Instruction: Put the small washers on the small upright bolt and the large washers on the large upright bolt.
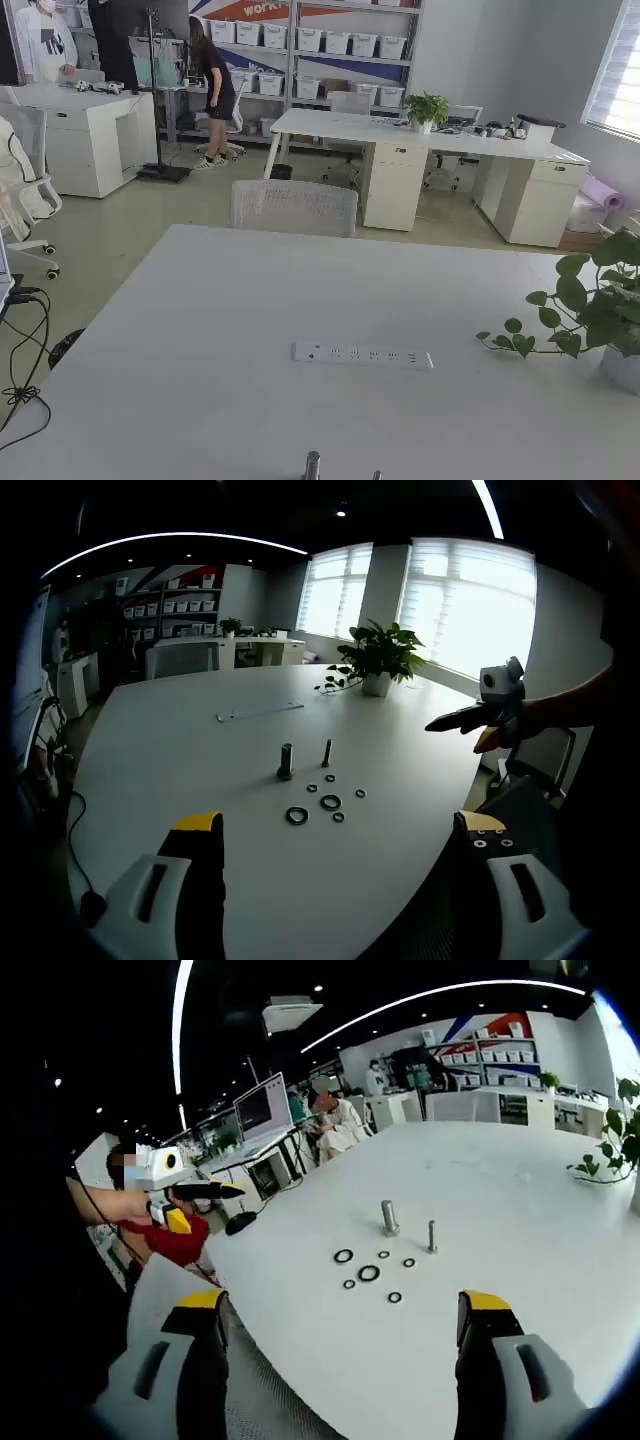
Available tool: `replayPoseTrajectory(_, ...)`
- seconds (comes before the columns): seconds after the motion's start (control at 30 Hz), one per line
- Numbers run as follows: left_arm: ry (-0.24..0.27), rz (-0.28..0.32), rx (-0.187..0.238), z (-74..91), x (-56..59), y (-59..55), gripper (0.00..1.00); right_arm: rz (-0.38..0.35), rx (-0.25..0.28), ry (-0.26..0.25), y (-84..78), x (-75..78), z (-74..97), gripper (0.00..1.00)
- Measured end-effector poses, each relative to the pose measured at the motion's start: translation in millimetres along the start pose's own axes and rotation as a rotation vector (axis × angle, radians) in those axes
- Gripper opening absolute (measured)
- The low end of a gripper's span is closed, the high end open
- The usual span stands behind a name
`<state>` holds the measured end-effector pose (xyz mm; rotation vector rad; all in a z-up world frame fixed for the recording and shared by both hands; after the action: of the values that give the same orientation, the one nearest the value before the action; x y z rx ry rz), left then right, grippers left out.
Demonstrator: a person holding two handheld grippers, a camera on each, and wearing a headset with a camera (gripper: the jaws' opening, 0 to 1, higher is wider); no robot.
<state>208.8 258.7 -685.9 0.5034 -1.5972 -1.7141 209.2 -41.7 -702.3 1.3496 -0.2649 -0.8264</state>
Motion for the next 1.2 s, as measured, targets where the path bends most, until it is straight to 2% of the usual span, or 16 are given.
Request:
replayPoseTrajectory(0.07,-0.005,0.014,0.004,-0.8,1.6,-0.8,0.94,-0.006,-0.005,-0.002,-1.7,1.0,2.0,0.92)
replayPoseTrajectory(0.13,-0.004,0.054,0.039,-2.8,4.6,2.6,0.98,-0.009,-0.006,-0.007,-2.2,2.5,3.9,0.92)
replayPoseTrajectory(0.23,0.000,0.022,0.007,-2.3,3.2,-0.7,0.98,-0.012,-0.001,-0.010,-2.0,4.6,5.7,0.92)
replayPoseTrajectory(0.37,0.003,0.013,-0.018,-1.9,2.4,-5.0,0.98,-0.017,-0.007,-0.010,-3.8,5.7,6.2,0.93)
replayPoseTrajectory(0.43,0.005,0.010,-0.016,-1.3,2.1,-5.8,0.99,-0.018,-0.009,-0.008,-4.3,5.9,6.2,0.93)
replayPoseTrajectory(0.47,0.003,0.002,-0.001,-1.4,1.9,-5.2,0.99,-0.019,-0.010,-0.008,-4.3,6.0,6.1,0.93)
replayPoseTrajectory(0.67,0.009,0.000,-0.034,-3.2,1.5,-9.6,0.99,-0.021,-0.027,0.012,-4.7,5.7,6.3,0.89)
replayPoseTrajectory(0.9,0.027,0.014,-0.039,-5.8,0.9,-13.9,0.99,-0.045,-0.051,0.026,-10.6,8.1,1.5,0.87)
replayPoseTrajectory(1.03,0.023,0.012,-0.057,-8.6,1.9,-19.0,0.99,-0.041,-0.059,0.034,-8.0,8.4,-3.8,0.86)
replayPoseTrajectory(1.13,0.027,0.021,-0.043,-9.4,1.4,-17.6,0.99,-0.049,-0.064,0.010,-1.9,11.4,-10.5,0.87)
replayPoseTrajectory(1.2,0.027,0.026,-0.044,-11.3,0.8,-18.8,0.99,-0.046,-0.055,0.027,2.3,9.3,-16.1,0.85)
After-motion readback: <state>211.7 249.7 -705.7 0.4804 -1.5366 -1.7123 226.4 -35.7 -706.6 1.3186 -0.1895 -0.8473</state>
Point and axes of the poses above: the centre of the closed fingertips' face, and the gripper's own axes: z roughly backward along the fingers, x roughly to its right, y roughly out of its top, the point moved 5 cm from there along z, roughly backward along the fingers, and after that the axes turned 15 degrees about x, right-handed, at the moved point
